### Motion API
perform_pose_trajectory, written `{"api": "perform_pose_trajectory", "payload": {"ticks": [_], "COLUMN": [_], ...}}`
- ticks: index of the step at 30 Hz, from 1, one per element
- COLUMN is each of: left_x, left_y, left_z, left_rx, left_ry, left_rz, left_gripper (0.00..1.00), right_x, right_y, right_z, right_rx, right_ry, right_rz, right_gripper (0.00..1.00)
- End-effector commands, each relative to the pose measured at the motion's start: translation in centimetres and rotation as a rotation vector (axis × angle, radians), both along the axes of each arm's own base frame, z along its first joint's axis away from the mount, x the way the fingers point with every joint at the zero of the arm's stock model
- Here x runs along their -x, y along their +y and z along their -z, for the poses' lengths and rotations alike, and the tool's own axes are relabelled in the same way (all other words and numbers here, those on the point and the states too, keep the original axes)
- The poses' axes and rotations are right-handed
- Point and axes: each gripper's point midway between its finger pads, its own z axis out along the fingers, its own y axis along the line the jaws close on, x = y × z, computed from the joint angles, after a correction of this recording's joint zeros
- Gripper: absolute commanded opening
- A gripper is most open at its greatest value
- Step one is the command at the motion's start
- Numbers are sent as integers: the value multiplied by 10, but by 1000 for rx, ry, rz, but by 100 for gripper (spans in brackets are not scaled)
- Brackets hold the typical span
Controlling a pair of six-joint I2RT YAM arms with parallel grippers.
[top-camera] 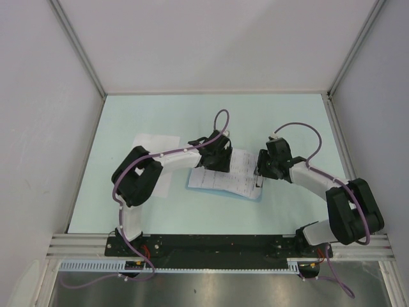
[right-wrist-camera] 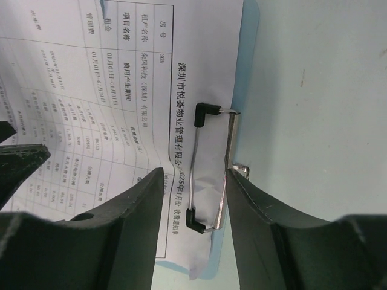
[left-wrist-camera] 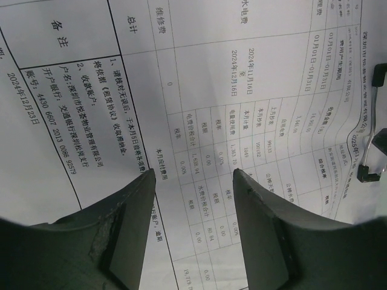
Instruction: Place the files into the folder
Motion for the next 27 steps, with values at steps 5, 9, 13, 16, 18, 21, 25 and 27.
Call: {"api": "perform_pose_trajectory", "payload": {"ticks": [5, 9, 13, 16, 18, 21, 25, 27], "left_x": [-3, -4, -3, -4, -4, -4, -9, -12], "left_y": [-1, 1, 3, 5, 5, 2, 3, 6], "left_z": [0, 1, 4, 3, -1, -11, -9, -7], "left_rx": [4, -4, -11, -15, -11, 10, 9, 11], "left_ry": [-8, -14, -12, -15, -21, -32, -21, -12], "left_rz": [-11, -16, -16, -19, -20, -14, -34, -47], "left_gripper": [59, 59, 59, 59, 59, 60, 61, 61], "right_x": [-10, -9, -8, -6, -4, -3, -3, -3], "right_y": [-2, -3, -1, -1, -2, -2, 0, 0], "right_z": [6, 11, 17, 22, 24, 26, 27, 28], "right_rx": [95, 141, 148, 153, 163, 169, 161, 159], "right_ry": [-6, 8, 20, 38, 45, 49, 54, 55], "right_rz": [24, 34, 35, 39, 40, 35, 34, 33], "right_gripper": [49, 47, 44, 35, 34, 33, 26, 18]}}
